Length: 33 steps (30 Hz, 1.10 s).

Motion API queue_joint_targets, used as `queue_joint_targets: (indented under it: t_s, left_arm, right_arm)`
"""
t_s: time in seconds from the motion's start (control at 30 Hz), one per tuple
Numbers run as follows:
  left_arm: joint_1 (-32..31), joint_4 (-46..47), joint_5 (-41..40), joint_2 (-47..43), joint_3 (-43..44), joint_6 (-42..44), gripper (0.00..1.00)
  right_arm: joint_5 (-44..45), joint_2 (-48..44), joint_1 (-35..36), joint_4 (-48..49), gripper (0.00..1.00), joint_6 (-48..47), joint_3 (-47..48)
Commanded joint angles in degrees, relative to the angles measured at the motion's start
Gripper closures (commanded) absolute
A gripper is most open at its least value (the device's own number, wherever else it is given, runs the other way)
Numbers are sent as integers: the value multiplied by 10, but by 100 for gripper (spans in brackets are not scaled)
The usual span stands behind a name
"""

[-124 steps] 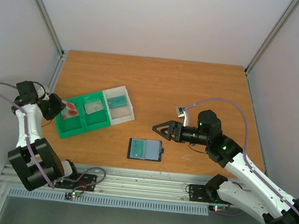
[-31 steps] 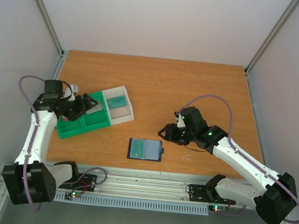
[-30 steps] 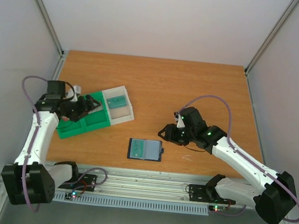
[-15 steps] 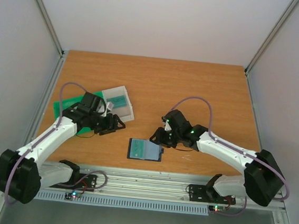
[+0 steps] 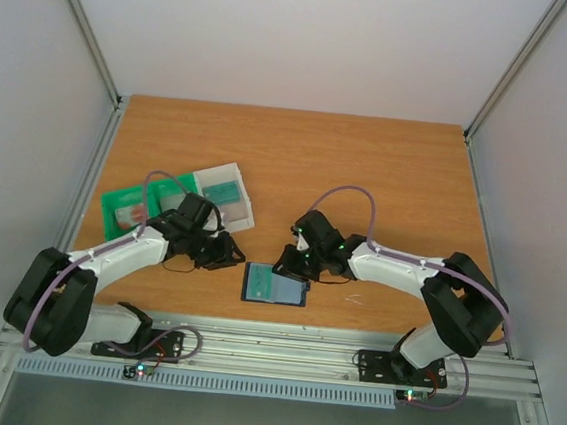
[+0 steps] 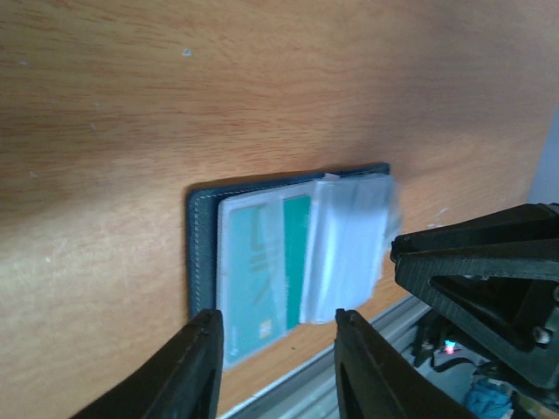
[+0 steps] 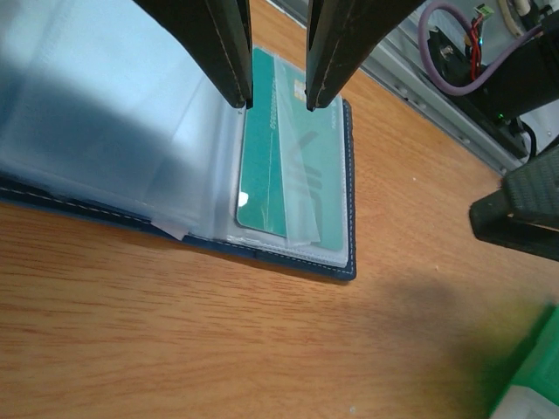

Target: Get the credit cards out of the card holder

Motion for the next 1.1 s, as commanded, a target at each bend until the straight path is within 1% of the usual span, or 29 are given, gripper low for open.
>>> queue_joint_targets:
  t_s: [0.0, 0.13, 0.2, 0.4, 0.53, 0.7, 0.9, 0.97, 1.03, 1.07]
  left_arm:
    - [-5, 100, 3, 30, -35, -23, 74]
    - [-10, 138, 10, 41, -57, -39, 84]
    - [-12, 141, 7, 43, -63, -40, 86]
    - [-14, 160, 27, 61, -71, -37, 87]
    - [-15, 170, 26, 59, -79, -39, 88]
    - [-18, 221, 61, 77, -89, -63, 88]
    - [-35, 223, 51, 96, -86, -64, 88]
    - [-44, 242, 52, 109, -78, -66, 88]
    - [-54, 233, 42, 121, -67, -60, 88]
    - [-57, 211, 33, 127, -62, -55, 88]
  right_arm:
    - [-18, 34, 9, 34, 82, -1, 27]
    - [-20, 57, 9, 40, 82, -3, 28]
    - [-20, 63, 9, 43, 81, -2, 24]
    - [-13, 75, 8, 39, 80, -14, 13]
    - [-8, 80, 9, 41, 79, -20, 4]
    - [-12, 92, 9, 55, 79, -17, -3]
    - [-13, 98, 9, 60, 79, -21, -8]
    - [-16, 102, 9, 63, 79, -20, -10]
    - [-16, 104, 9, 62, 80, -21, -10]
    - [-14, 104, 9, 60, 81, -23, -9]
